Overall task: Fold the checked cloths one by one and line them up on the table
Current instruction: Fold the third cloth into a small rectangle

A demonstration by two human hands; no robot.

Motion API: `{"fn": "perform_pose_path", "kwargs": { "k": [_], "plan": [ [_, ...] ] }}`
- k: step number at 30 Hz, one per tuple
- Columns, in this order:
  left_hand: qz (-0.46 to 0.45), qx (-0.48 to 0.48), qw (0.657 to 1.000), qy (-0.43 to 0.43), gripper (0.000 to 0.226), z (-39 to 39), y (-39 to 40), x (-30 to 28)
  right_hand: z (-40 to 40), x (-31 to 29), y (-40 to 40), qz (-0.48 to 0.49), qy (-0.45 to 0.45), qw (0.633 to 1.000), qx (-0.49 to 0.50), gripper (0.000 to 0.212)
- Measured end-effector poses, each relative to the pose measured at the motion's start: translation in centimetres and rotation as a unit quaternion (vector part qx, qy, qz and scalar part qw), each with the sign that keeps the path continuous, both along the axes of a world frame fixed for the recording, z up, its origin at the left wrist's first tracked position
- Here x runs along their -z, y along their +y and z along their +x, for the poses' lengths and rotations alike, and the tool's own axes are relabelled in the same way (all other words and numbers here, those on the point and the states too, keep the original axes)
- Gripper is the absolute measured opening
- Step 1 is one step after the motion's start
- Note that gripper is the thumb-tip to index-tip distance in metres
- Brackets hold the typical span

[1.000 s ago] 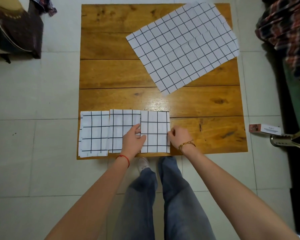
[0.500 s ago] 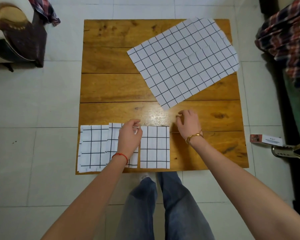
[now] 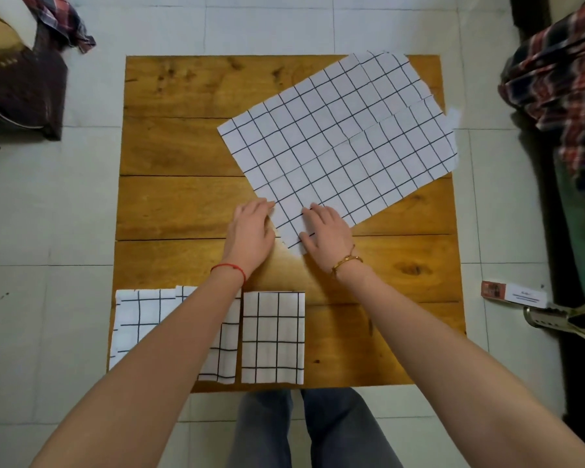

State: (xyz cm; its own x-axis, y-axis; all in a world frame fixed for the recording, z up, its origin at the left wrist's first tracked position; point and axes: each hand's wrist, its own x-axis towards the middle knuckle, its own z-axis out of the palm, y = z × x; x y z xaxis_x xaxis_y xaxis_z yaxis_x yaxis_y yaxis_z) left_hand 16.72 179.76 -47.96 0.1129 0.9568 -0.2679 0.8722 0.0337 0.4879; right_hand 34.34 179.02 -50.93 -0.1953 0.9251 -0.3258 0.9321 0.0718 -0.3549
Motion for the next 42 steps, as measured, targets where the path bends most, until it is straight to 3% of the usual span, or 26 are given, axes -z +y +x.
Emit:
{"fn": "perform_pose_path", "kwargs": {
  "k": [10,16,28,34,42],
  "plan": [
    [-0.050,0.074,0.988,0.128,0.060,1.7,3.3,1.5,6.8,0.2,3.7,0.039,0.076,0.993,-0.077,0.027],
    [-0.049,0.107,0.985,0.128,0.062,2.5,3.0,2.0,9.6,-0.3,6.7,0.060,0.104,0.991,-0.061,0.017],
    [-0.006,0.156,0.982,0.106,0.055,2.0,2.3,1.7,11.3,-0.6,6.4,0.055,0.027,0.998,-0.032,0.034],
    [0.023,0.107,0.988,0.112,0.047,-1.4,4.4,0.7,11.8,-0.7,4.4,0.045,-0.022,0.998,-0.036,0.032],
    [-0.011,0.098,0.988,0.119,0.040,-4.5,4.8,0.8,11.0,-0.3,3.5,0.027,-0.058,0.998,0.000,0.017]
  ]
}}
